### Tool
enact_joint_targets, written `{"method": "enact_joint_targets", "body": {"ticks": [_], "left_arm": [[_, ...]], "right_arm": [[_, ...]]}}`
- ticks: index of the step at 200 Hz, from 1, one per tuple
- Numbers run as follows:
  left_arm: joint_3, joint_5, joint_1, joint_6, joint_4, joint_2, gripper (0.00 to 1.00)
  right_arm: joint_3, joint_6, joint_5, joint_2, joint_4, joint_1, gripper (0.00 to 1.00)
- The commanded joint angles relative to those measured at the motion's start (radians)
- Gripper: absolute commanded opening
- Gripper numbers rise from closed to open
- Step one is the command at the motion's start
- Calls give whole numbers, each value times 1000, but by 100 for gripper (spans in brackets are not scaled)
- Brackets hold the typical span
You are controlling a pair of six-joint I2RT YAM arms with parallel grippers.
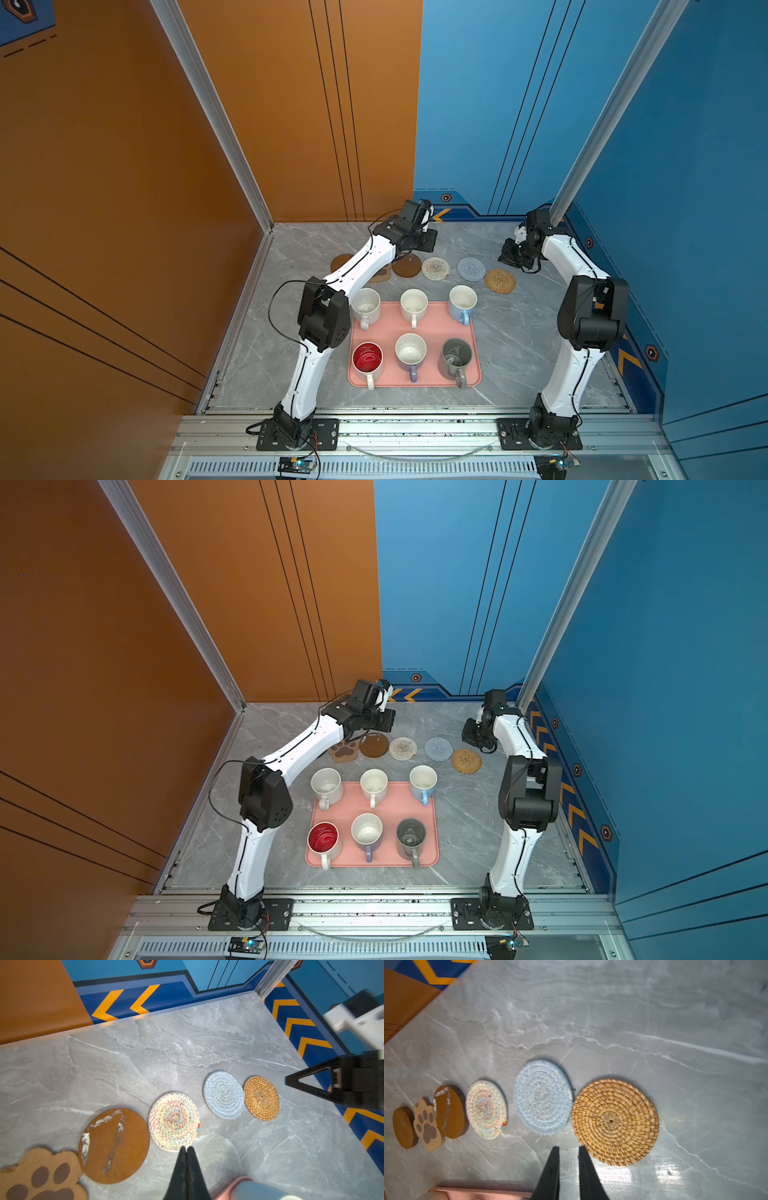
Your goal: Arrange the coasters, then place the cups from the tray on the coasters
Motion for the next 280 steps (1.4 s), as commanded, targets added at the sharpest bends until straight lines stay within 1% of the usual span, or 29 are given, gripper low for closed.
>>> {"method": "enact_joint_targets", "body": {"ticks": [1, 20, 39, 43, 63, 104, 164, 280], "left_arm": [[-96, -41, 16, 43, 38, -88, 0], [-170, -48, 16, 63, 38, -150, 0], [-246, -52, 16, 75, 37, -210, 0], [-261, -56, 15, 76, 38, -221, 0], [-330, -75, 16, 85, 38, -272, 0], [-426, -109, 16, 86, 38, -347, 0], [-500, -135, 13, 46, 40, -403, 0], [-565, -148, 9, 6, 63, -461, 0]], "right_arm": [[-45, -15, 26, 30, -23, -14, 7], [-58, -16, 27, 54, -12, -20, 4], [-62, -12, 30, 69, -8, -23, 4], [-64, -12, 31, 99, -6, -23, 4], [-75, -1, 23, 126, 11, -23, 4], [-67, 12, 46, 184, 12, -30, 4], [-28, 29, 81, 232, 11, -47, 3], [76, 61, 56, 302, 9, -58, 3]]}}
